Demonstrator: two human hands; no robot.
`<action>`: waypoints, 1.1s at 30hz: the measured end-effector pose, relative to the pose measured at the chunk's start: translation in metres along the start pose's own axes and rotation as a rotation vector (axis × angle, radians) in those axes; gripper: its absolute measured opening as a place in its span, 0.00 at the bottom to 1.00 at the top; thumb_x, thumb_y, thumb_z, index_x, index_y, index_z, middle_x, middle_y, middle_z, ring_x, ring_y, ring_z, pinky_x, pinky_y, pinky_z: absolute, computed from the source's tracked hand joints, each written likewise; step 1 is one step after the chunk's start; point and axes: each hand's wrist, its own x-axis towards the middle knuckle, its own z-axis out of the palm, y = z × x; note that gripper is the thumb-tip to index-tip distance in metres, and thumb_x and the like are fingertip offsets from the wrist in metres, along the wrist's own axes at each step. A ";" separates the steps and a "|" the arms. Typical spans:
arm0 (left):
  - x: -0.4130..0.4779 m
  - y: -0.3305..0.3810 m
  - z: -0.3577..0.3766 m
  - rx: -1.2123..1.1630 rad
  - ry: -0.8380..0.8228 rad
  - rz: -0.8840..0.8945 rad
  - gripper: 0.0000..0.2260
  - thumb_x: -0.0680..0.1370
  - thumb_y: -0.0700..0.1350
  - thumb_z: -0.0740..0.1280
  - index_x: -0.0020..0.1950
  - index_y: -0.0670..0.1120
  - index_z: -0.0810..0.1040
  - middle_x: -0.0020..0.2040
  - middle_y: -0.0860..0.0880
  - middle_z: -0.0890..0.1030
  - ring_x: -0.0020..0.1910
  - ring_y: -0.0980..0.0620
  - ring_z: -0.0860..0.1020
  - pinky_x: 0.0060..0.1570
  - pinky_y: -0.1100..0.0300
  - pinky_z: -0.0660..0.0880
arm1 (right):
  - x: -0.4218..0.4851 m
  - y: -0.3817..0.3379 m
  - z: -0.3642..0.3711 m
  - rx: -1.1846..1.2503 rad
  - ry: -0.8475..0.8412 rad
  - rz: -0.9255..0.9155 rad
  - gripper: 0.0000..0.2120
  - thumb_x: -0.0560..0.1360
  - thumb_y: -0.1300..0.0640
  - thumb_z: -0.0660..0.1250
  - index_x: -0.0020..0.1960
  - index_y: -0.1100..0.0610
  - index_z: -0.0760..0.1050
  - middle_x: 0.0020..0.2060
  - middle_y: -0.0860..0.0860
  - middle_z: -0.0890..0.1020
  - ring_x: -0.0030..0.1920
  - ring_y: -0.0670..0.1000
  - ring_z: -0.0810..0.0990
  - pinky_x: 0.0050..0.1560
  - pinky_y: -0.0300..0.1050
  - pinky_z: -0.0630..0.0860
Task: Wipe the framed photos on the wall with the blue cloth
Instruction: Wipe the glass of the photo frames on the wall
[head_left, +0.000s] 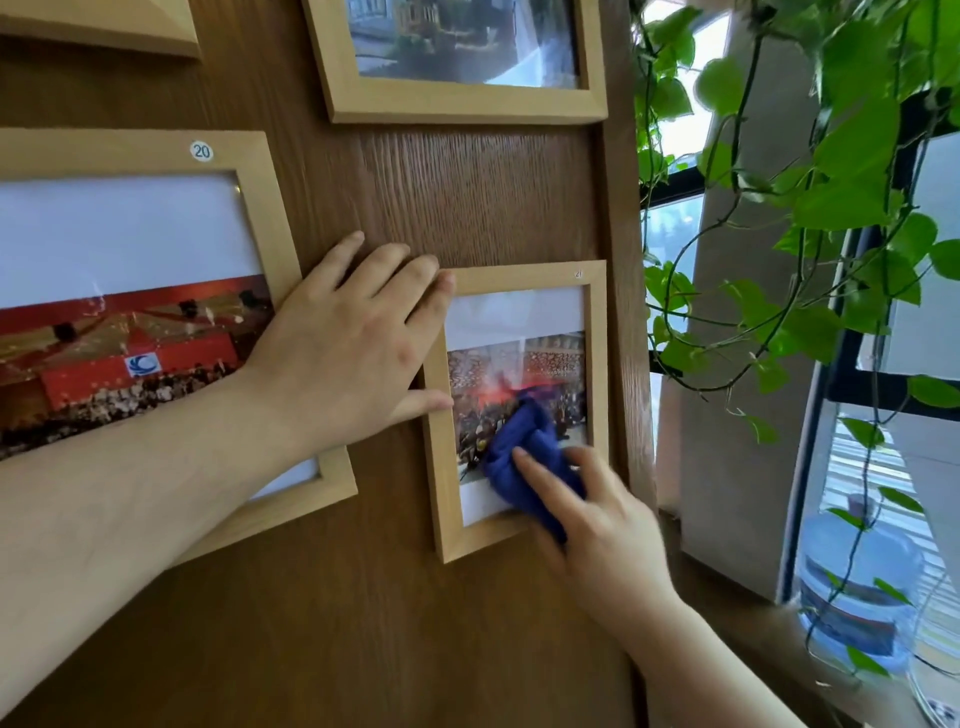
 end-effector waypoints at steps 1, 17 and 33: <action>0.000 0.000 -0.001 0.001 0.002 0.001 0.42 0.70 0.67 0.65 0.72 0.36 0.64 0.68 0.34 0.70 0.68 0.35 0.67 0.69 0.36 0.60 | -0.001 -0.008 0.001 -0.002 -0.032 -0.065 0.24 0.74 0.48 0.63 0.69 0.50 0.69 0.56 0.56 0.74 0.47 0.53 0.76 0.36 0.47 0.78; -0.006 -0.002 -0.003 0.000 0.004 -0.012 0.40 0.74 0.68 0.59 0.74 0.39 0.61 0.74 0.35 0.65 0.72 0.36 0.62 0.70 0.35 0.58 | -0.001 0.040 -0.028 -0.089 0.039 0.067 0.25 0.68 0.58 0.72 0.66 0.53 0.74 0.51 0.56 0.76 0.41 0.56 0.77 0.27 0.45 0.73; -0.087 -0.132 -0.086 0.124 0.093 -0.285 0.36 0.76 0.65 0.54 0.74 0.40 0.63 0.74 0.37 0.67 0.73 0.37 0.64 0.71 0.38 0.60 | 0.188 -0.112 -0.091 -0.115 0.340 -0.395 0.23 0.72 0.51 0.62 0.66 0.51 0.74 0.52 0.58 0.76 0.44 0.59 0.77 0.32 0.40 0.63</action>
